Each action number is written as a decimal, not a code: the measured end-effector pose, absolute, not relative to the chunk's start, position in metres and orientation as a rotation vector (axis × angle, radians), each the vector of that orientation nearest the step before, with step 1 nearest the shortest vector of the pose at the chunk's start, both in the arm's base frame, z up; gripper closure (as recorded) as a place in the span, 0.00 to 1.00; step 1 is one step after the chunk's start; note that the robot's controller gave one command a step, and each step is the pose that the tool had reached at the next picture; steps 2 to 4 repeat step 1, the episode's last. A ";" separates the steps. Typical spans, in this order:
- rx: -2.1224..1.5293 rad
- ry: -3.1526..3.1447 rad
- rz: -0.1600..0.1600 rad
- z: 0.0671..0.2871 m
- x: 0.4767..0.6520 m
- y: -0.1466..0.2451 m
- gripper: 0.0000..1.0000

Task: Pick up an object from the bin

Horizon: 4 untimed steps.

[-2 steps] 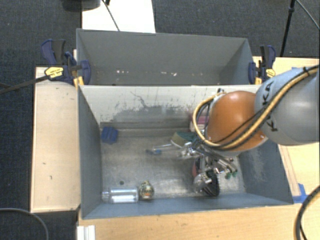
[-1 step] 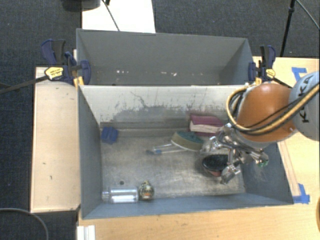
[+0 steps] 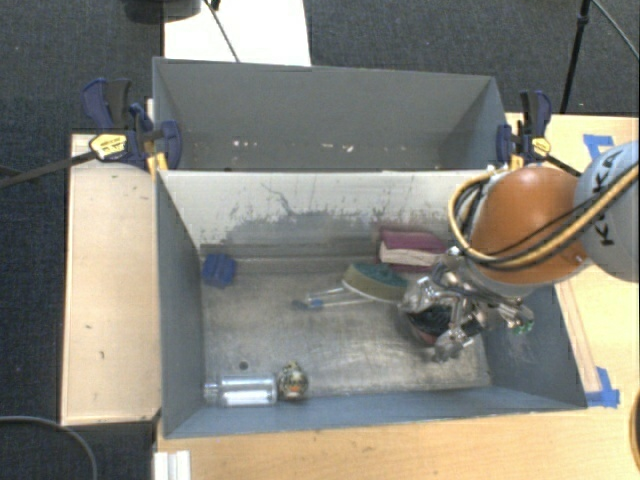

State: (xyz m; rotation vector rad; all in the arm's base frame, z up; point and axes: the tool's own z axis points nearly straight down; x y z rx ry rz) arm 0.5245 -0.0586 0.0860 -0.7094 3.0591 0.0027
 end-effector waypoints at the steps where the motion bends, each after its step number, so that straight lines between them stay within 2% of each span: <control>1: -1.107 2.931 -0.005 0.227 0.533 -0.067 1.00; 4: -1.107 2.931 -0.005 0.227 0.533 -0.067 1.00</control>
Offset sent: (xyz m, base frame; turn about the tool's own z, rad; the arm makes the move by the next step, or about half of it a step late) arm 0.0069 -0.0084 0.1380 -0.2692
